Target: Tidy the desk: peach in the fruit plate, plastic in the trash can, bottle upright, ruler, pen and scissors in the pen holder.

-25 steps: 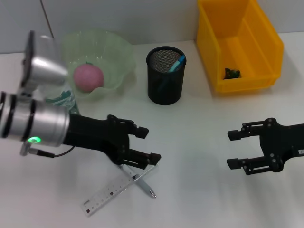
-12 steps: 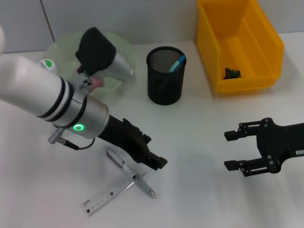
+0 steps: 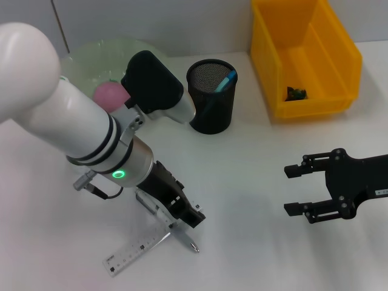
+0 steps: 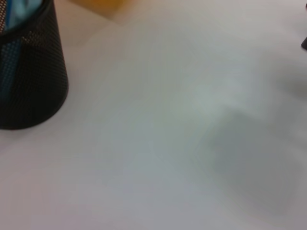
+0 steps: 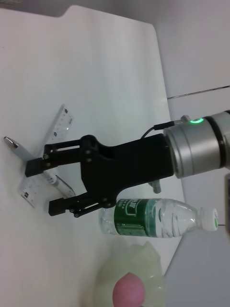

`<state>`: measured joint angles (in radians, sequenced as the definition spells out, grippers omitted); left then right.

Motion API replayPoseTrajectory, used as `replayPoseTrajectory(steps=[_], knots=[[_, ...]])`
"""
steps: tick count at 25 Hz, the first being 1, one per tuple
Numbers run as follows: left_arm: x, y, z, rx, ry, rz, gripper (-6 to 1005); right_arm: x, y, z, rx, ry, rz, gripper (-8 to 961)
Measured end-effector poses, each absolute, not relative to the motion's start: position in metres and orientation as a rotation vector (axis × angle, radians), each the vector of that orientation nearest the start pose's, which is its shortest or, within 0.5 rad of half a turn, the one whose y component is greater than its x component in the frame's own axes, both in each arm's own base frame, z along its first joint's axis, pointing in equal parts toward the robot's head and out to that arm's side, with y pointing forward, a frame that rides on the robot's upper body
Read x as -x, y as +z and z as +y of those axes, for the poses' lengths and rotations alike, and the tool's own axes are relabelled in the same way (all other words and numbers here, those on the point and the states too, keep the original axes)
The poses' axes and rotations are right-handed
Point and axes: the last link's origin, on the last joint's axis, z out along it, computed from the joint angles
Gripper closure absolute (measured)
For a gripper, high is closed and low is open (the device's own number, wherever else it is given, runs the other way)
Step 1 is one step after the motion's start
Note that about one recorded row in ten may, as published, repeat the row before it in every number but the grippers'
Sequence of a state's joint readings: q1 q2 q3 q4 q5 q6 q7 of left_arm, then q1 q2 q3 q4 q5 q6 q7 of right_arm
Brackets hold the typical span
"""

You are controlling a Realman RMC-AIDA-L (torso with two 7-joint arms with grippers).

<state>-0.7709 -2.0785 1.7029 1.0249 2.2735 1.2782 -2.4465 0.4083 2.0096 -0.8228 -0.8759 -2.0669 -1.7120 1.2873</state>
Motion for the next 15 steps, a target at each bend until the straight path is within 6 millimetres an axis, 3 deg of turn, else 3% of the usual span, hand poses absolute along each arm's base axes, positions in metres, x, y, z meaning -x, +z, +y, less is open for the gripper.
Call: replayPoseTrajectory(steps=[15], knots=[[0.1378, -0.1074, 0.3406, 2.865, 0.502, -0.592, 201, -0.2845, 0.0369, 0.2965, 2.919, 0.404, 0.312, 231]])
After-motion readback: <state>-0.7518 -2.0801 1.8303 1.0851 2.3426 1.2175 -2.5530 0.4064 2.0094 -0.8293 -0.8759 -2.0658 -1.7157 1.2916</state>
